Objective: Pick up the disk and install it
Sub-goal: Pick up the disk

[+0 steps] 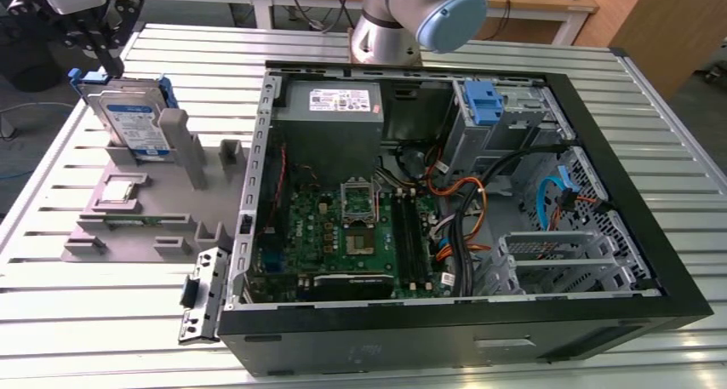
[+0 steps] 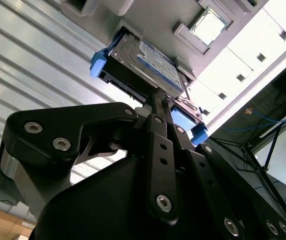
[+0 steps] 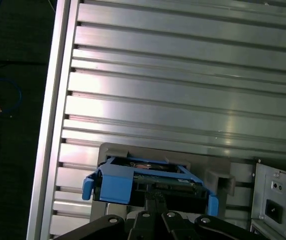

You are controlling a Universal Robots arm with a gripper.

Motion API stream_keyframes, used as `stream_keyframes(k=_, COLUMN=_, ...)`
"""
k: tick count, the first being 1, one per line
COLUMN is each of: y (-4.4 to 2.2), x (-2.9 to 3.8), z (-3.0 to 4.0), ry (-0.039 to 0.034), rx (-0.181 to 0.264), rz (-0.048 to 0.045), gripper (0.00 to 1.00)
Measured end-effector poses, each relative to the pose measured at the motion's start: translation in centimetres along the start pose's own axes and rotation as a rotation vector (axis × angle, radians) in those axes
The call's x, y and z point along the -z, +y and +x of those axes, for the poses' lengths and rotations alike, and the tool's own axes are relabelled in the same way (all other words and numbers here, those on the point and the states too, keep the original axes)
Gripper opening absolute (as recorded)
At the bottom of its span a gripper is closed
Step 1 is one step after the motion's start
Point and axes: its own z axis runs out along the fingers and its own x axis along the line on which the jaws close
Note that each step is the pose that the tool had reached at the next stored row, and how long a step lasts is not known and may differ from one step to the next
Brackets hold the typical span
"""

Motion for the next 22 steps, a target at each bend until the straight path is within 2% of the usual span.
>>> stream_keyframes(k=14, y=0.00, x=0.00, z=0.00, ry=0.0002, rx=0.003, rz=-0.0001, gripper=0.10)
stream_keyframes(k=17, y=0.00, x=0.00, z=0.00, ry=0.0007, rx=0.019, rz=-0.0006, gripper=0.10)
stream_keyframes(k=22, y=0.00, x=0.00, z=0.00, ry=0.0026, rx=0.073, rz=-0.0019, gripper=0.10)
